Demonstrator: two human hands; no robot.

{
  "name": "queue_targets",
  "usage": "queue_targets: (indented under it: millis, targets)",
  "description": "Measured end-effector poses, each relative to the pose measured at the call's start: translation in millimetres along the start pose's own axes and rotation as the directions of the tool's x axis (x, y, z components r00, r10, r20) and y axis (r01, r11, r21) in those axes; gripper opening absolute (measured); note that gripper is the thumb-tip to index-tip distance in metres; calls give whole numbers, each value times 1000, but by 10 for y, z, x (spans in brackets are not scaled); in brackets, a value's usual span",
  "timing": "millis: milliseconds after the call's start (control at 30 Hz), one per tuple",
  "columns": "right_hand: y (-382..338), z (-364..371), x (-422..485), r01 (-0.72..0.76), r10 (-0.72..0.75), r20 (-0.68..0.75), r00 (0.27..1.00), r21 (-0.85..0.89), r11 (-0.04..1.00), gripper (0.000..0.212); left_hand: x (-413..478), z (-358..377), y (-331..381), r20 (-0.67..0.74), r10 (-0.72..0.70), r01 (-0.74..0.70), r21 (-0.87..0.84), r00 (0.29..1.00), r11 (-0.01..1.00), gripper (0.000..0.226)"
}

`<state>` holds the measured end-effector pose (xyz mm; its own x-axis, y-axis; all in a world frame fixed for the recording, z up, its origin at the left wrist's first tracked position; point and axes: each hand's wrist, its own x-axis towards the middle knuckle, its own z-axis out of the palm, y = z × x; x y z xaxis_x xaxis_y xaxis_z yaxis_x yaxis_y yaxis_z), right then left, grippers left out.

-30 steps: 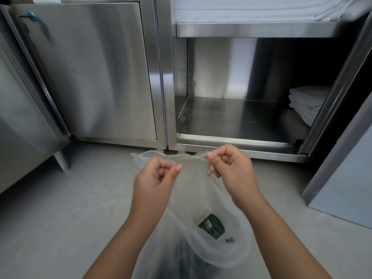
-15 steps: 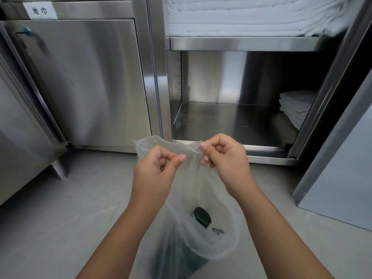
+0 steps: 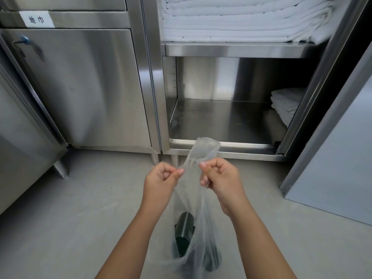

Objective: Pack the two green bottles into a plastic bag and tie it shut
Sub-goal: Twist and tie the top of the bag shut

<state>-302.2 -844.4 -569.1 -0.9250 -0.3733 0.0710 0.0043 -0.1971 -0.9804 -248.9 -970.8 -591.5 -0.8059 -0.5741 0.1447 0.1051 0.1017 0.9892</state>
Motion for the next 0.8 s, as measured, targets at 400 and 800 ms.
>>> queue_targets:
  millis: [400,800]
  targets:
    - [226,-8,-159,67,-68,-73,995,-13,998,20,-167,24,-114,180,-74,85,-54,981,995,15]
    - [335,-47,-97,264,-299,-211,931,-181,947,30,-239,-87,-105,135,-254,278,-214,958,936,18]
